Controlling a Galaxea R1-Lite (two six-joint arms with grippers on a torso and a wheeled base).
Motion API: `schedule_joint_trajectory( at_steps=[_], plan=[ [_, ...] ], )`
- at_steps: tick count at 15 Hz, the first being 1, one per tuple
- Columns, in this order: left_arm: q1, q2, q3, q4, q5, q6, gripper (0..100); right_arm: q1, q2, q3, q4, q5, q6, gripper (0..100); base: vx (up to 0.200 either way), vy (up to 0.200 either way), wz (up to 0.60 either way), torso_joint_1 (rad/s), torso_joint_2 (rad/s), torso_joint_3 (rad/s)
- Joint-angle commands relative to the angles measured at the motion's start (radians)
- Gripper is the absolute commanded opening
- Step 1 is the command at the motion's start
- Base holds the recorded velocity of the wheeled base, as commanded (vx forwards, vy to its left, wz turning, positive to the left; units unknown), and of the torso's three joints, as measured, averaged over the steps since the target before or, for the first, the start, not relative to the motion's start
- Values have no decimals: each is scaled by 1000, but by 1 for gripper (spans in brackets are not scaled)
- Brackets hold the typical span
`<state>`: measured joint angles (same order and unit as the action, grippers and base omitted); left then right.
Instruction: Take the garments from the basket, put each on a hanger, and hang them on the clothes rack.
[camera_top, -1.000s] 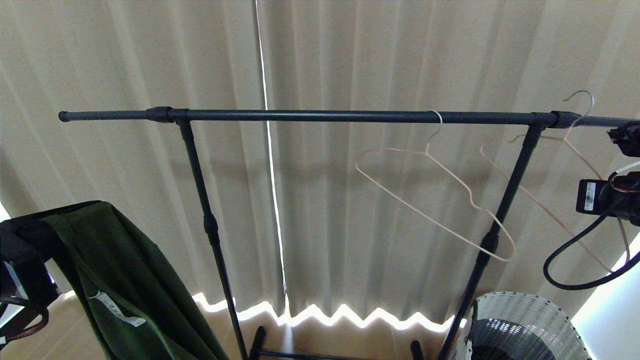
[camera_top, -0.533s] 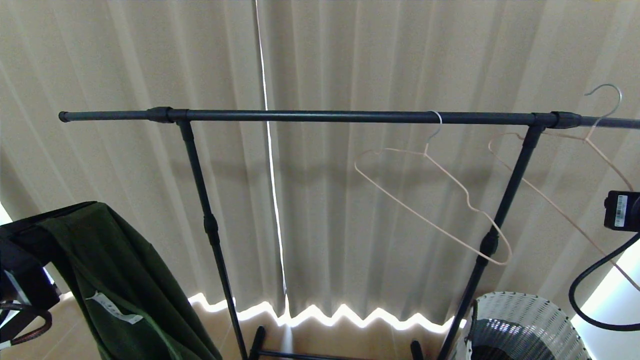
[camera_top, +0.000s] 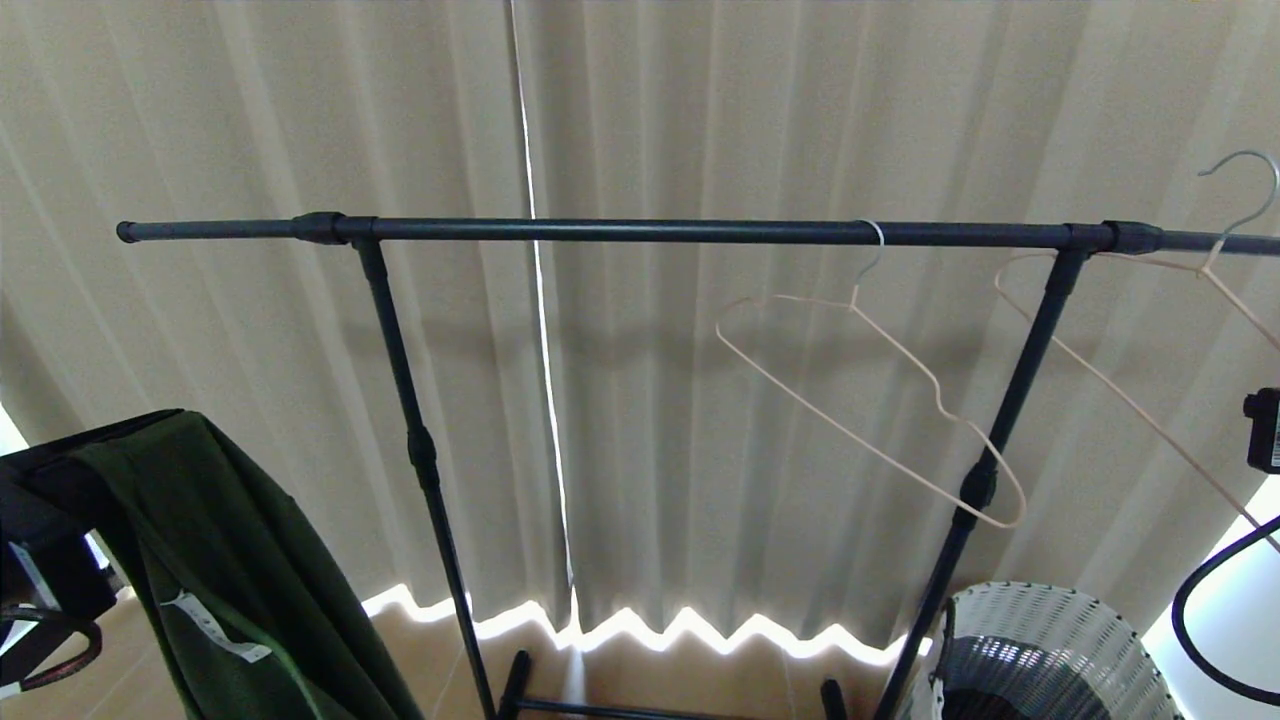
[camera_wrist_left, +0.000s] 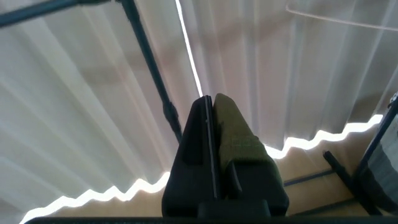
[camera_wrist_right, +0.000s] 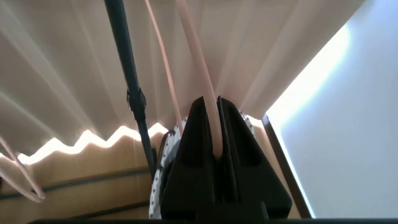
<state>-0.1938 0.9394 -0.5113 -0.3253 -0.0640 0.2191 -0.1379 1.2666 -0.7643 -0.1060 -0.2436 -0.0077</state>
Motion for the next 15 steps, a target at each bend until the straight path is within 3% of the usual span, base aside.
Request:
schedule_joint_trajectory(
  at_steps=[1,8,15],
  plan=[
    [5,1,0,0,0,0,0,0,-6,2,0,0,0,0,-200,0,0,12,2,-2],
    [5,1,4,0,-3,11,0,0,-6,11,-1,1,0,0,-200,0,0,-4,1,4],
    [4,-1,7,0,-3,11,0,0,-44,57,-1,7,0,0,0,0,0,0,0,0]
  ],
)
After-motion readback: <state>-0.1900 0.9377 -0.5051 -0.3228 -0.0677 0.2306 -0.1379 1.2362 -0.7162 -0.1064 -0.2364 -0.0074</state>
